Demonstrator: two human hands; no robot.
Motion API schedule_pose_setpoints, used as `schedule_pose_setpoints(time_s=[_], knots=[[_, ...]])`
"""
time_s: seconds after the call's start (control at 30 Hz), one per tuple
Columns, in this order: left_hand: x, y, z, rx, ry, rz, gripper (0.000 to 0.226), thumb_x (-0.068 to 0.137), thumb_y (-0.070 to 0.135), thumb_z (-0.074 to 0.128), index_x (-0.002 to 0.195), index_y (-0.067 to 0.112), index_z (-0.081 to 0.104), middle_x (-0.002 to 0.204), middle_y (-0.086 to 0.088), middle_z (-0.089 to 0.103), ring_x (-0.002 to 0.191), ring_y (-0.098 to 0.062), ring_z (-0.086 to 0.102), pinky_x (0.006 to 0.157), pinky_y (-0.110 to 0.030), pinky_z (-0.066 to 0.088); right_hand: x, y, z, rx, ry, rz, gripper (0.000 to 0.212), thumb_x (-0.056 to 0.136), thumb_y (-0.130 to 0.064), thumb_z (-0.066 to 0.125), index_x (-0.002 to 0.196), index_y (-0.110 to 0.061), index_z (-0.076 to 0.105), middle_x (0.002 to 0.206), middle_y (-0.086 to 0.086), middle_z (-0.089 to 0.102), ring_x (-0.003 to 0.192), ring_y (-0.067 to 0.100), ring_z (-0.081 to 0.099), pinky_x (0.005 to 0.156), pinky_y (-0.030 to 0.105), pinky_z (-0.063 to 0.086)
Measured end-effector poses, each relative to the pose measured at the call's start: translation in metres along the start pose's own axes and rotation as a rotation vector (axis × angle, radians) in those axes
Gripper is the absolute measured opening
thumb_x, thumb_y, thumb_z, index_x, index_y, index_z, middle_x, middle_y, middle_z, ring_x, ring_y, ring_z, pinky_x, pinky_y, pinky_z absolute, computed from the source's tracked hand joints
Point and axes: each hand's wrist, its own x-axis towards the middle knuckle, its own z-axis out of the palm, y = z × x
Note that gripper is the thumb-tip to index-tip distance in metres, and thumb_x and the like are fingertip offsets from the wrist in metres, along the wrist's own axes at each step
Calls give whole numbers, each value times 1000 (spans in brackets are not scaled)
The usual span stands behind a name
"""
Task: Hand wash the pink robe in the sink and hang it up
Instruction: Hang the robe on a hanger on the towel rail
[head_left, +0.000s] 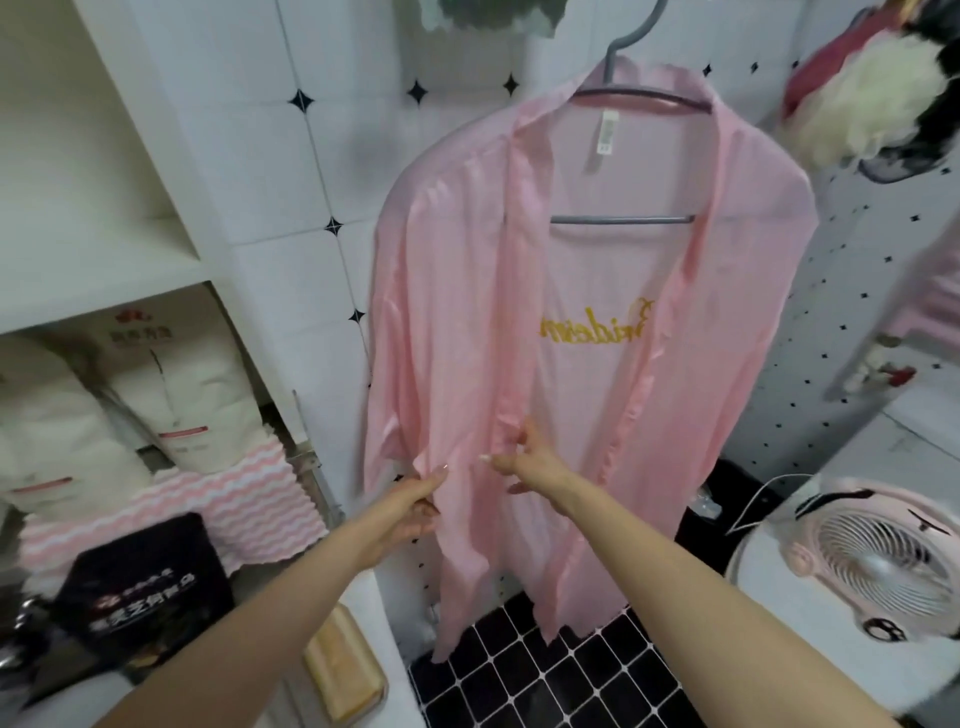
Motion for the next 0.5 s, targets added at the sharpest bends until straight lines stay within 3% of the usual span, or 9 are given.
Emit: schedule_pose_setpoints(time_s=[0.07,0.1,0.2,0.27,0.33,0.43,0.5], knots=[[-10,0,-4,-66,-25,34,83,43,73,77,106,22,62,89,1,71,81,-13,65,79,-32,53,5,-2,7,-15,49,-15,23,86,-3,64,103,-12,51,79,4,56,63,15,59,58,31,53],[-16,2,-5,-100,-30,61,70,55,74,69,106,27,61,91,3,72,85,-14,66,80,-34,52,6,0,7,-43,104,-17,11,87,0,62,89,-9,56,70,6,56,52,11,57,58,31,55],[-23,5,-9,-79,90,77,33,85,52,54,102,24,59,90,-4,67,82,-16,64,73,-31,53,6,14,-8,-140,202,28,25,85,-7,69,62,-6,57,59,12,60,41,10,56,61,35,57],[-26,8,-9,-12,257,101,13,87,26,63,93,14,60,82,-7,62,65,-12,60,61,-24,52,0,20,-27,-171,302,10,29,85,-8,68,58,-5,59,62,17,62,43,14,58,65,42,58],[-27,8,-12,105,438,184,16,84,8,68,98,2,64,91,-14,67,69,-17,62,62,-26,48,-7,22,-47,-78,460,-26,26,87,-4,64,61,-1,61,65,20,62,44,17,57,60,40,57],[-35,13,-10,435,609,279,27,79,15,74,99,0,66,92,-10,66,82,-21,60,65,-25,39,-17,21,-68,-86,514,-90,15,89,-5,61,75,0,64,69,18,62,53,21,58,56,30,55],[-38,15,-7,444,570,286,25,80,14,73,100,4,63,89,-6,63,68,-18,61,55,-22,41,-23,25,-74,-172,441,-107,14,92,-9,58,79,-7,64,69,14,64,61,23,62,68,40,57]])
